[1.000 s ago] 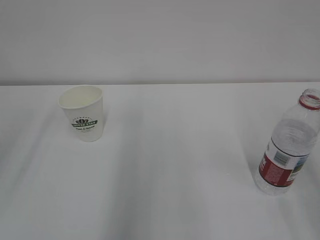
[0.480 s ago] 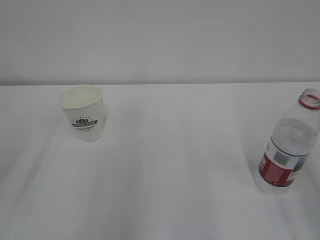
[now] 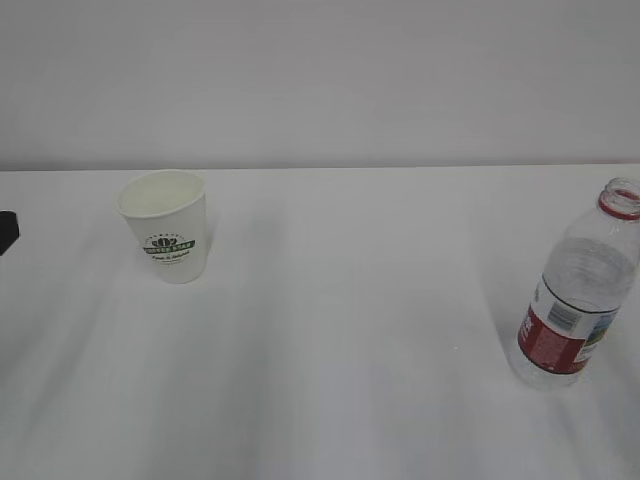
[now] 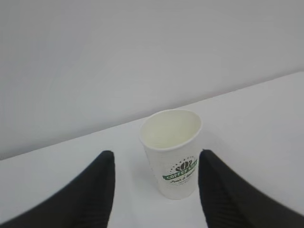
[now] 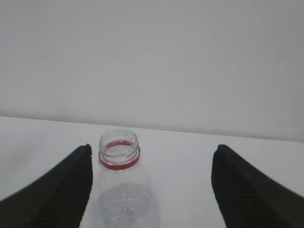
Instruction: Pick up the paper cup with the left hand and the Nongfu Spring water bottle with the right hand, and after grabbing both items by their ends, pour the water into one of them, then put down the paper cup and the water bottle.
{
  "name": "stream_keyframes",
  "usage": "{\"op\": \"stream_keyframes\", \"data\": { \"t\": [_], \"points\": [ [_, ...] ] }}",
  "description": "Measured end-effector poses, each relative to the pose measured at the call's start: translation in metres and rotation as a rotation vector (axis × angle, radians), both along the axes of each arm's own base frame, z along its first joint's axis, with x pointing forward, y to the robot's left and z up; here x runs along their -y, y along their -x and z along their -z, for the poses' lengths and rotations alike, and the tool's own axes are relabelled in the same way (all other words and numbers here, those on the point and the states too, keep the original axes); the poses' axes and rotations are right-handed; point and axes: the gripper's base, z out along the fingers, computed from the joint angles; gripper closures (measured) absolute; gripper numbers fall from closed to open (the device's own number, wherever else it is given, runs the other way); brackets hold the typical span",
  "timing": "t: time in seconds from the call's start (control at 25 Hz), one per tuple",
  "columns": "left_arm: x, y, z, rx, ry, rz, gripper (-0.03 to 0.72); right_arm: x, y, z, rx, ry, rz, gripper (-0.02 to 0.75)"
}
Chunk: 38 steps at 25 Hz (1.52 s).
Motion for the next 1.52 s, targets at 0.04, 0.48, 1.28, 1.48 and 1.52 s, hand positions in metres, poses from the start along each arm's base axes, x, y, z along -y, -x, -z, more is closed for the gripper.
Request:
{"op": "stream_keyframes", "data": {
  "t": [0.04, 0.48, 1.28, 1.48, 1.52],
  "points": [
    [0.001, -0.002, 0.002, 0.0, -0.009, 0.012, 0.276, 0.0, 0.001, 0.004, 0.005, -0.005, -0.003, 0.15],
    [0.008, -0.019, 0.021, -0.038, -0.012, 0.049, 0.286, -0.003, 0.001, 0.014, 0.001, 0.026, -0.038, 0.15],
    [0.013, -0.032, 0.039, -0.055, 0.029, 0.07, 0.29, -0.01, 0.003, 0.052, -0.045, -0.041, -0.106, 0.15],
    [0.014, -0.031, 0.039, -0.054, 0.026, 0.075, 0.291, -0.01, 0.001, 0.055, -0.067, -0.027, -0.107, 0.15],
    [0.014, -0.031, 0.039, -0.053, 0.025, 0.077, 0.291, -0.01, 0.0, 0.057, -0.08, -0.026, -0.107, 0.15]
  ]
}}
